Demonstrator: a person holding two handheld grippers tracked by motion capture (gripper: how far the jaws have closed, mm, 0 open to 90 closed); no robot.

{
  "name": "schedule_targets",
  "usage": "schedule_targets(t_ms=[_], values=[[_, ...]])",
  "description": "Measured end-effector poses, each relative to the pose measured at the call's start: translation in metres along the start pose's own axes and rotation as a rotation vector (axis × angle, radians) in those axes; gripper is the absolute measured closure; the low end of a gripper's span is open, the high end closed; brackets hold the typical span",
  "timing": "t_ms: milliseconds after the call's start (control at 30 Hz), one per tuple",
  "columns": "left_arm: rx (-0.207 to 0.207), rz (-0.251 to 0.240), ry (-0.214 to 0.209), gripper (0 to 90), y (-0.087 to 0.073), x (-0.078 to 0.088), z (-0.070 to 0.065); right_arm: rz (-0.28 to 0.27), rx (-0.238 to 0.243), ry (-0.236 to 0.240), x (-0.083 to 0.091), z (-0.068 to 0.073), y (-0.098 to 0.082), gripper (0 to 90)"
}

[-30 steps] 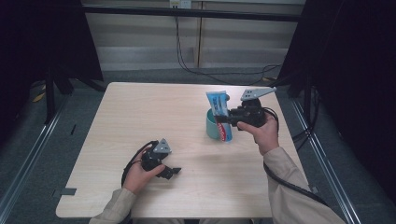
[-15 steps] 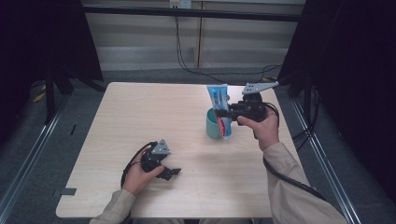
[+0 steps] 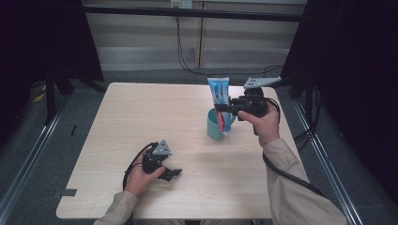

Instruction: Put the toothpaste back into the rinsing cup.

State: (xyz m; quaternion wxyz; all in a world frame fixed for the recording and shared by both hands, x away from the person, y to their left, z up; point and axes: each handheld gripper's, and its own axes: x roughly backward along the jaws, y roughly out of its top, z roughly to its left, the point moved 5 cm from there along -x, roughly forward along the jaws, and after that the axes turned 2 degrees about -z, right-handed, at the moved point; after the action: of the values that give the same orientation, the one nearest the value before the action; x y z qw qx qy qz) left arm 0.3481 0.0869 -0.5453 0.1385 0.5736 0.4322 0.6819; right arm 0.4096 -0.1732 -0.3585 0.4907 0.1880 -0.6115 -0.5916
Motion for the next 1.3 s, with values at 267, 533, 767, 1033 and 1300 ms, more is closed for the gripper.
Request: schedule_targets(t_ms=[267,533,767,1033,1300], values=[[0.000,0.000,0.006,9.5,0.000,0.000,0.000,-0.013,0.002,0.003,-0.004,0.001,0.007,69.6],[0.004,-0.001,0.007,9.3,0.000,0.000,0.000,-0.029,-0.005,0.001,-0.008,-0.001,0.013,69.6],[0.004,-0.001,0.005,9.2,0.000,0.000,0.000,-0.038,-0.006,-0.010,-0.009,-0.004,0.018,69.6],[0.009,-0.004,0.004,8.8,0.000,-0.001,0.000,-0.055,-0.009,-0.016,-0.009,-0.008,0.027,69.6],[0.005,0.002,0.000,8.8,0.000,0.000,0.000,-0.062,-0.008,-0.033,-0.010,-0.014,0.034,69.6]])
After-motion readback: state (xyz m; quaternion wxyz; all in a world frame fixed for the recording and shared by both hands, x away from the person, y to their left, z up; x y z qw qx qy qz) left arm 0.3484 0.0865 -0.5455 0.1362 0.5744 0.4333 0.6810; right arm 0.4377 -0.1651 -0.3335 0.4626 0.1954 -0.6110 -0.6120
